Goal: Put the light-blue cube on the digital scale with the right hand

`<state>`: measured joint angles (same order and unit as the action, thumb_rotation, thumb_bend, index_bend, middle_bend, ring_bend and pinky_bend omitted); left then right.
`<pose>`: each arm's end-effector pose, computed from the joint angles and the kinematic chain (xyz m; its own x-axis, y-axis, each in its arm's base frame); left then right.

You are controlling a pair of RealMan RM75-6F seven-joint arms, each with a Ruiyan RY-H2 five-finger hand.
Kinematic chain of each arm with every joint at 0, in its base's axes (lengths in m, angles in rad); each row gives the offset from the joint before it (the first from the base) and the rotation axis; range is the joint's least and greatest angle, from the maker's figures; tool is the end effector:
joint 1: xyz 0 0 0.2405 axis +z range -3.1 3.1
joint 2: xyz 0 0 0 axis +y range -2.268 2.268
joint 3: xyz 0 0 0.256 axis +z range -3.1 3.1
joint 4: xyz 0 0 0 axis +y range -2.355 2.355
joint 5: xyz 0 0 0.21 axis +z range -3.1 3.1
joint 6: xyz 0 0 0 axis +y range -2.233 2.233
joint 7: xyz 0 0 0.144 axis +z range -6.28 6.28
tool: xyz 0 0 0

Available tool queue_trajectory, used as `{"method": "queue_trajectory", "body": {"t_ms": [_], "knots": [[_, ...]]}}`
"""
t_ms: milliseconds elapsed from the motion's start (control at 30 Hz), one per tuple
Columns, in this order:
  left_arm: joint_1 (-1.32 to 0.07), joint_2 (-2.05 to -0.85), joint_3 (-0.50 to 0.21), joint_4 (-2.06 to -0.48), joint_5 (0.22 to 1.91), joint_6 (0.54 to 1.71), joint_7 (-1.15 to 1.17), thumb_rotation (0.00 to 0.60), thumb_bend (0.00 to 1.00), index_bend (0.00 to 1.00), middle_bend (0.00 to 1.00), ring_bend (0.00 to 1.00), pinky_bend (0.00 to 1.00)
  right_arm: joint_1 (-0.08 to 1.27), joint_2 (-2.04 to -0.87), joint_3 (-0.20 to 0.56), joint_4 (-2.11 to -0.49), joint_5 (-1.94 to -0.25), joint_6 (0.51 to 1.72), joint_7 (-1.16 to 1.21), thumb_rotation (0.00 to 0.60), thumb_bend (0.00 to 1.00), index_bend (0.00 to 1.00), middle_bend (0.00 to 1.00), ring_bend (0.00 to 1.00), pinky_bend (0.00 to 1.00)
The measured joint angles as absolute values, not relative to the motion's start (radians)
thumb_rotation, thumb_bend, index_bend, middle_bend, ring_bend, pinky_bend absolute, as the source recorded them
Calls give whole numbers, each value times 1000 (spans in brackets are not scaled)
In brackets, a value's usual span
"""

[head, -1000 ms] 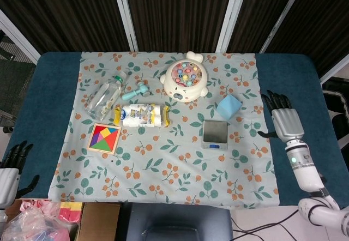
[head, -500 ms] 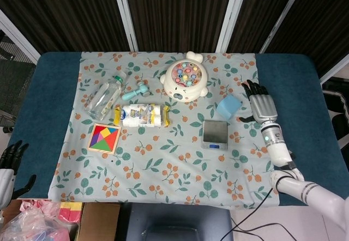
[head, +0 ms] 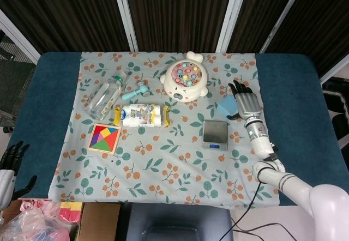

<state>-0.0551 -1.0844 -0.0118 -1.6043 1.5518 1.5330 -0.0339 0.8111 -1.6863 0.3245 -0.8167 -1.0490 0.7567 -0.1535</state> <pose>-0.3137 0.1639 0.1692 0.4068 0.0029 0.9135 0.9131 -0.0309 -0.4066 -0.2304 -0.4511 0.0250 0.4692 -0.1678 0.8670 -0.8827 -0.0595 0.4662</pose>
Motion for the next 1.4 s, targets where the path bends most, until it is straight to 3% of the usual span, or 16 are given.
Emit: {"method": "queue_trajectory", "body": {"t_ms": [200,467,733,1000,1233,1400], "knots": [[-56,-1082,-11,-1600,1557,1532,-48,600,329,34,0,0,332,840,-1740,323,-717,-1062,731,-110,600,125,159,184,160,316],[-58,-1082,-11,-1593,1563,1532,-57,600,329,43,0,0,332,874,-1808,319,-599,-1078,696,-66,600,217,262,236,242,411],[-57,-1081,-8,-1590,1569,1535,-67,600,329,45,0,0,332,894,-1864,310,-506,-1124,702,12,600,310,469,404,466,615],[-58,-1079,-8,-1588,1570,1533,-75,600,329,47,0,0,332,896,-1894,303,-444,-1134,696,-7,600,341,761,628,716,840],[-59,-1078,-7,-1587,1571,1532,-80,600,328,47,0,0,332,878,-1886,309,-472,-1149,793,-3,600,342,798,654,737,855],[-60,-1077,-6,-1589,1577,1533,-79,600,329,47,0,0,332,846,-1840,313,-587,-1165,882,0,600,342,798,654,737,855]]}}
